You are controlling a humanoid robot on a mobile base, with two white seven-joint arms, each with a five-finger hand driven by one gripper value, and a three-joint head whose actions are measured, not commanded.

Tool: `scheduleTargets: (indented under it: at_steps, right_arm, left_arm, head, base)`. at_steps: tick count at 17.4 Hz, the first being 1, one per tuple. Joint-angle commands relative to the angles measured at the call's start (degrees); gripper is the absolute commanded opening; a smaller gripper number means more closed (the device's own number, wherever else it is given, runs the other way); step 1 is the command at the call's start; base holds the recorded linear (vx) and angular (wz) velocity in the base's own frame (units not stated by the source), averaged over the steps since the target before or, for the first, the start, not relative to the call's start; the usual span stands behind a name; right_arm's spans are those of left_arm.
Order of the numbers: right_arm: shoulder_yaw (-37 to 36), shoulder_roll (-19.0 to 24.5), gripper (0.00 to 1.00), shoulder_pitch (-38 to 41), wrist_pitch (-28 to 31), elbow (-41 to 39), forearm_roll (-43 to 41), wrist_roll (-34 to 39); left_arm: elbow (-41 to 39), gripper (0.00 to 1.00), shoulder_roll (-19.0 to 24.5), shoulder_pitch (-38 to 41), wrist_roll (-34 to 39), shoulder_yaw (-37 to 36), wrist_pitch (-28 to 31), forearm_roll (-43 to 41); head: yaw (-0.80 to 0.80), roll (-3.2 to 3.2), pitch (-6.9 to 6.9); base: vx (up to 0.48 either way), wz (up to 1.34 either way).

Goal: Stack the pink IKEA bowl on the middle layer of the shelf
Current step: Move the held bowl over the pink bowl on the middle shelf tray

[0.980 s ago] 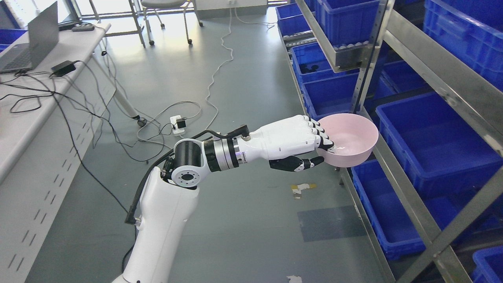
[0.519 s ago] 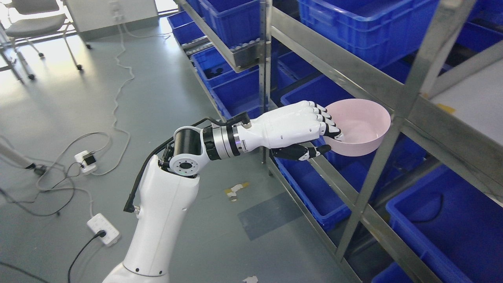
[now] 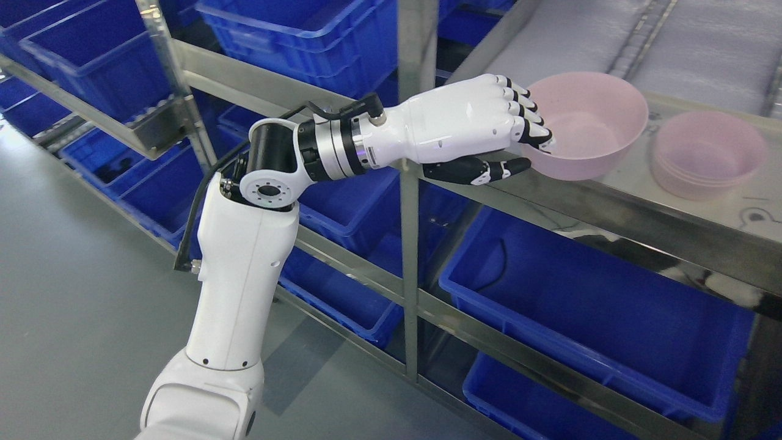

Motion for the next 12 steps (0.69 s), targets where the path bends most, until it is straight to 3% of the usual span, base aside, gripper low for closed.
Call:
scheduleTargets:
  at_steps: [1,6,12]
  right_arm:
    - [0.00,-1.00,1.00,0.16,-0.02,-1.00,0.00,-0.04]
    - [0.00,-1.00,1.00,0.16,-0.02,-1.00,0.00,-0.04]
    - [0.00,-1.00,1.00,0.25,-0.02,-1.00,0.00,-0.04]
  left_arm:
    - [2.20,0.02,2.97,-5.47,-1.66,5.52,-0.03,-5.04]
    - [4.76,0.02,5.07,-5.21,-4.12,5.96,-0.03,-16.45]
    - [4.84,0.02,7.28,-4.60,-4.03,7.45,-0.03,-19.73]
  head:
    - [0.00,0.00,0.00]
    - [0.00,0.00,0.00]
    - [0.00,0.00,-0.01]
  base:
    - [0.018,-0.96]
    - [0.033,-0.79]
    - [0.036,-0.45]
